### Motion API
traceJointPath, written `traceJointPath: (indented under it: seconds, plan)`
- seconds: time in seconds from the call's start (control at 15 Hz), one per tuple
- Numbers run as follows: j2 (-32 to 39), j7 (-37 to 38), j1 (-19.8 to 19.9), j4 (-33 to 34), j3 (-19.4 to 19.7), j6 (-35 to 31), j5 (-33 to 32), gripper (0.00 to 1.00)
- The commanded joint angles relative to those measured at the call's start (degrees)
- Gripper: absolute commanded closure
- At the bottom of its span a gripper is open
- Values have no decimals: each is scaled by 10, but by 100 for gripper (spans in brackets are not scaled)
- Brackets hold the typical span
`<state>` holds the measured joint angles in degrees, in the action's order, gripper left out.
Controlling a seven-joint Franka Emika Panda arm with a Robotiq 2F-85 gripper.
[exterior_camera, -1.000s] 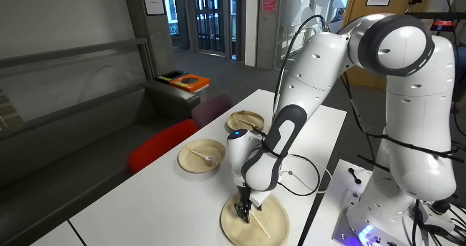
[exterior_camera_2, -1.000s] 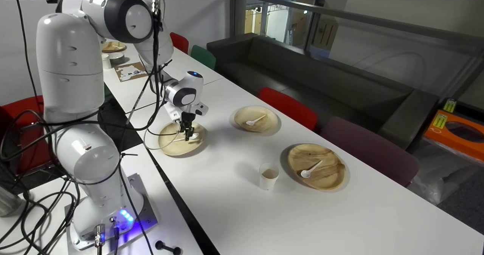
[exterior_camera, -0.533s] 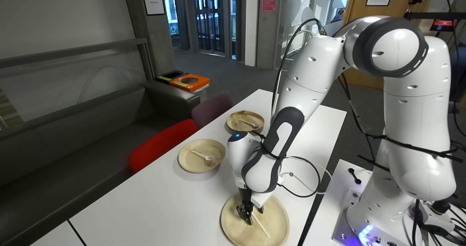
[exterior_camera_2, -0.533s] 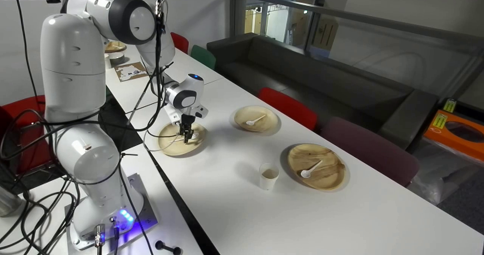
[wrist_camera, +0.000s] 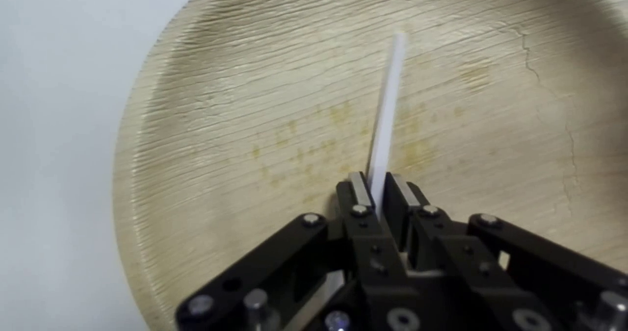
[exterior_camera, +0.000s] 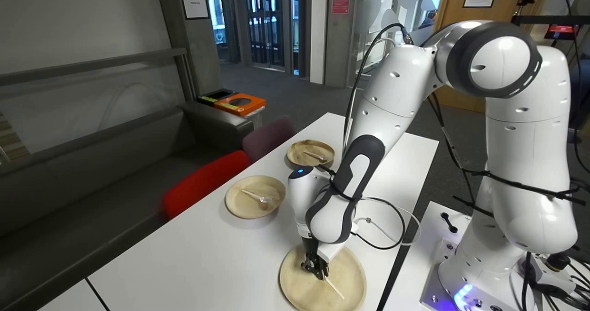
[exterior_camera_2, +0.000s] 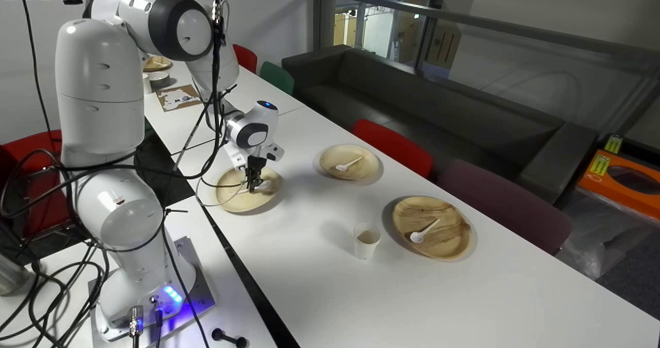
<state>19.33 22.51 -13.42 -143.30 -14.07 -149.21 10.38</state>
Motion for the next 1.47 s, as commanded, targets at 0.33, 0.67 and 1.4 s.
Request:
traceJointPath:
  seconds: [0.33,0.67,1.4]
  plan:
    - [-32,-28,9,-9,12,1,20,98]
    - [-85,-33,26,-30,26,-5,30,98]
    - [-136,-114,93,99,139,125,-157,98]
